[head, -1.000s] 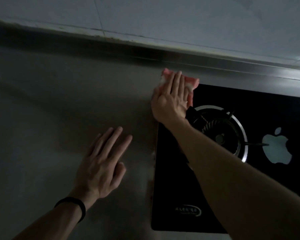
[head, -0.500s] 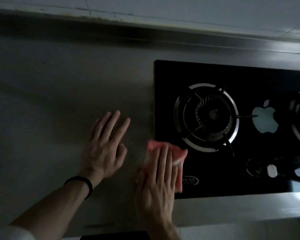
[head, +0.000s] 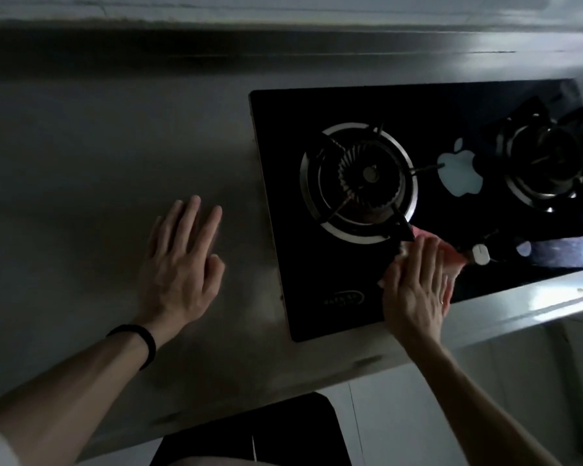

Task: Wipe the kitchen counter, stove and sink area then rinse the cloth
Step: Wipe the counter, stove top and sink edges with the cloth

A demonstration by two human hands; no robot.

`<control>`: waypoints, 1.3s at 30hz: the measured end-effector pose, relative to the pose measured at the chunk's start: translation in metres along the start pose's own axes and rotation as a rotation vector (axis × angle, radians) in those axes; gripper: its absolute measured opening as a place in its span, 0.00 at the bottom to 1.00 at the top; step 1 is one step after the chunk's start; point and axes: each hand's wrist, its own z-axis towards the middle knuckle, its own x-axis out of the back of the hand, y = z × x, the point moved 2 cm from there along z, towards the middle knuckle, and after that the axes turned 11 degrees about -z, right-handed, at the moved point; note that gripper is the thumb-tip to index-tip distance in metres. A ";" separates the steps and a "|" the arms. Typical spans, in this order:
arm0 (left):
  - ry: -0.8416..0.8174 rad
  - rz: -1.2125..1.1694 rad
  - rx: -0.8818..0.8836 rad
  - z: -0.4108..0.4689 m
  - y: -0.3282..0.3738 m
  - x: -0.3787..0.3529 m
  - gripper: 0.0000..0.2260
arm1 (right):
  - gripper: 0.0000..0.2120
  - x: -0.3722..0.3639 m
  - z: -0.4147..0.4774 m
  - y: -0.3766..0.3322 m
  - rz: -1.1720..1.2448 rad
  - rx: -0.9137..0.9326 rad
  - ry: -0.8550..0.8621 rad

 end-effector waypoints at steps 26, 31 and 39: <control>0.131 0.016 0.341 0.046 0.071 -0.038 0.31 | 0.31 0.035 0.022 0.011 0.018 0.252 -0.198; 0.183 0.090 0.352 0.048 0.072 -0.045 0.31 | 0.37 0.050 0.088 0.011 0.008 0.328 -0.297; 0.225 0.089 0.380 0.050 0.076 -0.047 0.31 | 0.40 0.072 0.190 0.009 -0.061 0.563 -0.266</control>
